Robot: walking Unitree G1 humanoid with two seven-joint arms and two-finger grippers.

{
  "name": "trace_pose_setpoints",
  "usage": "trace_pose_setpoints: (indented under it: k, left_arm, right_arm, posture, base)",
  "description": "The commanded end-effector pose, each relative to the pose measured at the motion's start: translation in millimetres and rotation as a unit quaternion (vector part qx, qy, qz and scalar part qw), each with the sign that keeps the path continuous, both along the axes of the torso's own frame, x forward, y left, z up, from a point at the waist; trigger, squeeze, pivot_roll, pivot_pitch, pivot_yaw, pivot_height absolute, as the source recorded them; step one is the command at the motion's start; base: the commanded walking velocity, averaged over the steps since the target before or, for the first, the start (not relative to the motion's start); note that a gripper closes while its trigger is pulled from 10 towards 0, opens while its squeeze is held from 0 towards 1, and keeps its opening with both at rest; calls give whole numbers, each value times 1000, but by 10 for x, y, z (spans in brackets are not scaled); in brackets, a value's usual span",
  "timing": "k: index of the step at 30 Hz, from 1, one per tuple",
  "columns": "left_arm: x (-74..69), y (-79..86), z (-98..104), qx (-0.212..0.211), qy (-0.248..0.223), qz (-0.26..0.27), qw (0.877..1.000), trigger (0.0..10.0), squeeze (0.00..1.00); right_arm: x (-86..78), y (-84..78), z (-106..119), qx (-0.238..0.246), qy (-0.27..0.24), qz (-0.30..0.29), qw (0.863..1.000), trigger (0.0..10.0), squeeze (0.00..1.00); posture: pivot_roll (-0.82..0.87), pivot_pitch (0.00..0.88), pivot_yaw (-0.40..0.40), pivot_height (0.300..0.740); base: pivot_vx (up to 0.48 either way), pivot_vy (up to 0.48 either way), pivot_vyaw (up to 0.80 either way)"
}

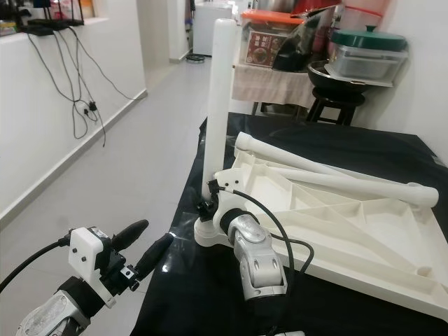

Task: Building children table

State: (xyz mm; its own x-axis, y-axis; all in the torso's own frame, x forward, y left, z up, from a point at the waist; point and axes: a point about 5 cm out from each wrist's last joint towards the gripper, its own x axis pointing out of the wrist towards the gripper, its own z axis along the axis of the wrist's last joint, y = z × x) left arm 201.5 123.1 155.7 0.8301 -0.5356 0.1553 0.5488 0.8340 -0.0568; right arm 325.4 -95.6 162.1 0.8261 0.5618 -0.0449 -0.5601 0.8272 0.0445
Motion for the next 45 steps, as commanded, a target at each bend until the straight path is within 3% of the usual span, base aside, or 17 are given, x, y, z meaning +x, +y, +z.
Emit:
trace_pose_setpoints:
  k: [1,5,6,8,11,15,16,17,18,30,33,37,38,39,40,42,45]
  left_arm:
    - [10,-4,-24,-4,7,-4,1000,10000,0]
    - [12,-8,-28,-4,7,-4,1000,10000,0]
    - [17,-12,-34,-4,7,-4,1000,10000,0]
    - [17,-12,-34,-4,7,-4,1000,10000,0]
    - [28,-17,-47,-3,8,-3,1000,10000,0]
    - [33,-22,-58,-3,8,-3,1000,10000,0]
    - [33,-24,-60,-3,8,-3,1000,10000,0]
    - [33,-24,-60,-3,8,-3,1000,10000,0]
    - [32,-26,-60,-3,8,-3,1000,10000,0]
    - [15,-47,-60,-5,8,-5,1000,10000,0]
    - [12,-47,-56,-5,8,-6,1000,10000,0]
    - [-1,-32,-43,-6,7,-7,1000,10000,0]
    - [-8,-12,-37,-6,7,-7,1000,10000,0]
    - [-8,-12,-37,-6,7,-7,1000,10000,0]
    - [-4,1,-26,-5,6,-6,1000,10000,0]
    - [5,13,-28,-4,6,-5,1000,10000,0]
    - [27,17,-27,-4,5,-4,1000,10000,0]
  right_arm:
    - [16,44,135,15,-34,69,997,10000,90]
    - [18,56,169,11,-42,114,993,10000,0]
    - [2,68,174,-2,-45,188,981,10000,0]
    - [2,68,174,-2,-45,188,981,10000,0]
    - [18,50,131,-14,-18,306,952,10000,0]
    - [111,9,106,-5,17,352,936,10000,0]
    - [147,-9,99,-3,27,355,934,2941,0]
    - [147,-9,99,-3,27,355,934,2941,0]
    - [170,-22,96,-2,33,355,934,0,0]
    - [85,-218,68,-1,24,340,940,0,0]
    - [36,-275,20,-10,25,320,947,0,0]
    - [-118,-238,-125,-30,29,233,972,0,0]
    - [-52,-193,-125,23,18,15,999,0,0]
    - [-52,-193,-125,23,18,15,999,0,0]
    - [-260,-100,-248,-6,13,-76,997,0,0]
    - [-346,-63,-284,-5,17,-123,992,0,0]
    - [-383,-83,-367,5,47,-128,991,0,0]
  posture:
    - [96,0,-74,740]
    - [98,0,-74,740]
    - [106,0,-76,740]
    - [106,0,-76,740]
    - [115,0,-77,740]
    - [119,0,-78,740]
    - [119,0,-78,740]
    - [119,0,-78,740]
    - [119,0,-78,740]
    - [103,0,-68,740]
    - [93,0,-65,740]
    - [85,0,-73,740]
    - [58,0,-72,740]
    - [58,0,-72,740]
    - [74,0,-68,740]
    - [51,0,-46,740]
    - [72,0,-67,740]
  base:
    - [0,0,0]
    - [0,0,0]
    - [0,0,0]
    - [0,0,0]
    - [0,0,0]
    - [0,0,0]
    - [0,0,0]
    - [0,0,0]
    - [0,0,0]
    - [0,0,0]
    - [0,0,0]
    - [0,0,0]
    - [0,0,0]
    - [0,0,0]
    - [0,0,0]
    - [0,0,0]
    - [0,0,0]
